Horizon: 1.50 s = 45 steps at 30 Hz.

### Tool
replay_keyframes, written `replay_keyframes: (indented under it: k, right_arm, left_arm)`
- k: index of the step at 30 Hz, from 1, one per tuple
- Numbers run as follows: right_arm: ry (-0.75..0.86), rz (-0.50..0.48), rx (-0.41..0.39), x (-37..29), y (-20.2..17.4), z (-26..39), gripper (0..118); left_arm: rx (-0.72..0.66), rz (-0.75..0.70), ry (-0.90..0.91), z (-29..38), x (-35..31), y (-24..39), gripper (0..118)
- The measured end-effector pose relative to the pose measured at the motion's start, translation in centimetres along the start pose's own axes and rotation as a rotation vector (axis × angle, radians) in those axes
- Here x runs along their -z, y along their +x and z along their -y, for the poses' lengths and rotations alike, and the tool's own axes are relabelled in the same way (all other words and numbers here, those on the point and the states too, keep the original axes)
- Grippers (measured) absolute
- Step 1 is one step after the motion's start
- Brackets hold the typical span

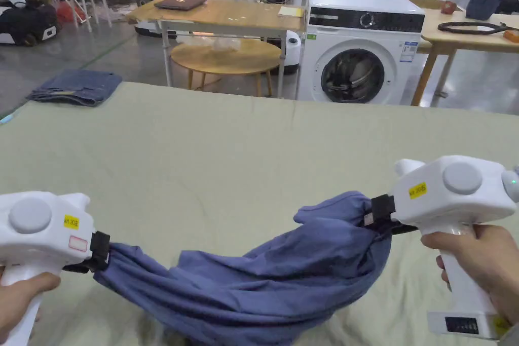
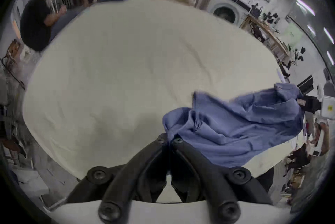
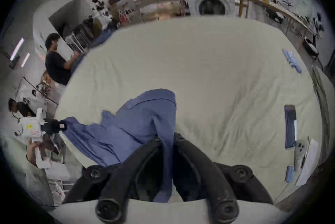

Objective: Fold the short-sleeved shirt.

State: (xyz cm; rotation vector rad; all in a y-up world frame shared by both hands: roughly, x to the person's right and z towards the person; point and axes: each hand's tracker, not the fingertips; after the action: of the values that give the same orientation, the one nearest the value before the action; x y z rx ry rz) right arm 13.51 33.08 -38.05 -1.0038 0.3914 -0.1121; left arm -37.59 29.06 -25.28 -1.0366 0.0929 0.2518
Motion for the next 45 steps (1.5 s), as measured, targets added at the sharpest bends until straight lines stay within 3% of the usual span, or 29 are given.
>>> replay_keyframes:
  k: [3, 5, 13, 19, 22, 25, 33, 39, 45]
  right_arm:
    - [0.089, 0.052, -0.05, -4.1, -1.3, -2.8, 5]
    - [0.137, 0.06, -0.042, -6.5, -1.7, -5.0, 5]
    - [0.279, 0.152, 0.026, -14.0, -3.0, -13.8, 5]
    - [0.361, 0.192, 0.153, -16.7, -2.1, -20.8, 5]
    - [0.394, 0.215, 0.168, -17.2, -1.5, -23.8, 5]
    - [0.392, 0.195, 0.249, -16.2, 0.4, -27.0, 5]
    - [0.397, 0.17, 0.342, -12.0, 3.5, -30.8, 5]
    - [0.383, 0.166, 0.33, -6.7, 4.8, -30.3, 5]
    - [0.345, 0.17, 0.317, 0.1, 6.8, -25.7, 5]
  left_arm:
    - [-0.011, 0.002, 0.086, -4.1, -4.2, 0.3, 0]
    - [-0.017, -0.003, 0.146, -6.8, -7.0, 0.7, 0]
    - [-0.004, -0.013, 0.301, -18.7, -13.1, 2.7, 0]
    - [-0.109, 0.102, 0.363, -27.0, -14.4, 4.6, 0]
    - [-0.168, 0.152, 0.382, -31.2, -13.7, 4.9, 0]
    - [-0.174, 0.141, 0.392, -34.0, -13.1, 5.6, 0]
    - [-0.171, 0.167, 0.416, -40.7, -9.2, 5.5, 0]
    - [-0.164, 0.15, 0.391, -41.1, -4.2, 4.7, 0]
    - [-0.187, 0.151, 0.324, -35.3, 2.1, 5.0, 0]
